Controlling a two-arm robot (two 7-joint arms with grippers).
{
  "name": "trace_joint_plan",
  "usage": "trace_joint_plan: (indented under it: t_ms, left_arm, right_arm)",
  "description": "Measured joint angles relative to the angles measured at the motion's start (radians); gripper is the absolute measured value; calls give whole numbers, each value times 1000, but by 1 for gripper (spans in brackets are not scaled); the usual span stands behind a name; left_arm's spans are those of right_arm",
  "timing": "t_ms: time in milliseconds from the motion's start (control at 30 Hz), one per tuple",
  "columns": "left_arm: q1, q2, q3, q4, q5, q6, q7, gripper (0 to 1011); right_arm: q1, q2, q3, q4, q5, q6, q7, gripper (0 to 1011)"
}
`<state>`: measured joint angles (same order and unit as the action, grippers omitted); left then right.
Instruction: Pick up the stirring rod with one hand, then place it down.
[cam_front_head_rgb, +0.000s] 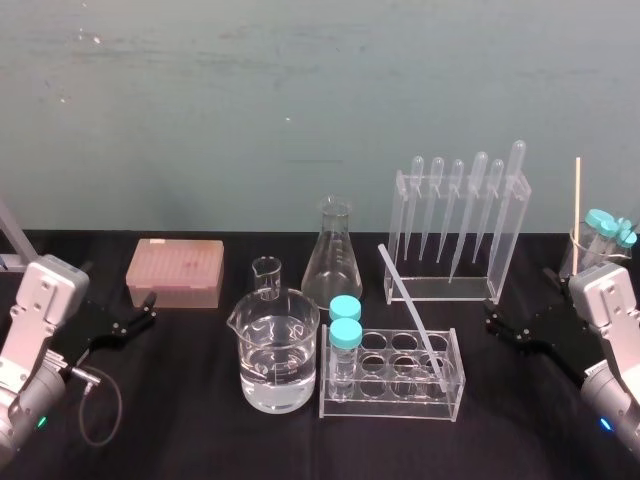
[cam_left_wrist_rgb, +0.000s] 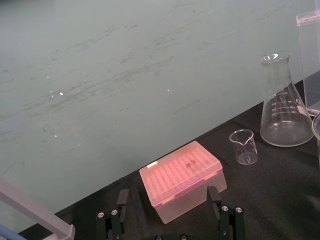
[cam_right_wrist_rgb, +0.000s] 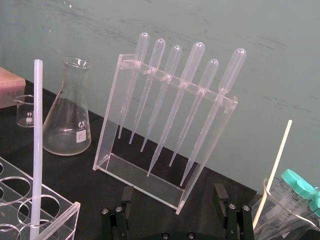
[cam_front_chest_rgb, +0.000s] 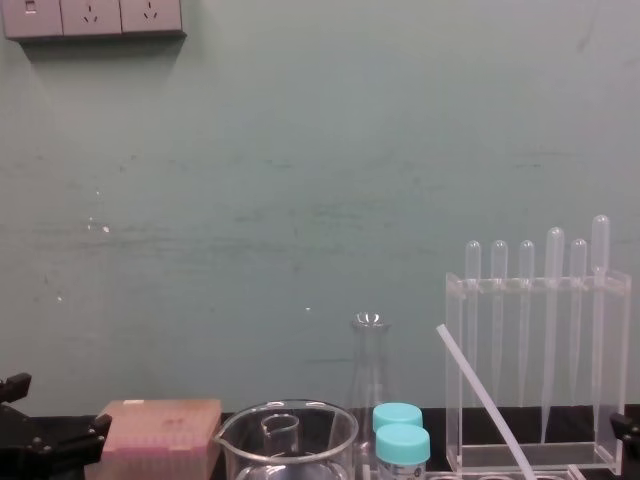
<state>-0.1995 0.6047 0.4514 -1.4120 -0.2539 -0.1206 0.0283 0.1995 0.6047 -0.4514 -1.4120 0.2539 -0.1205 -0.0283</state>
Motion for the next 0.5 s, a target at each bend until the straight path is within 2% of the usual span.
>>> trace_joint_plan:
  t_ms: [500]
  left_arm:
    - [0, 0, 0, 0, 0, 0, 0, 1000]
  right_arm:
    - [0, 0, 0, 0, 0, 0, 0, 1003]
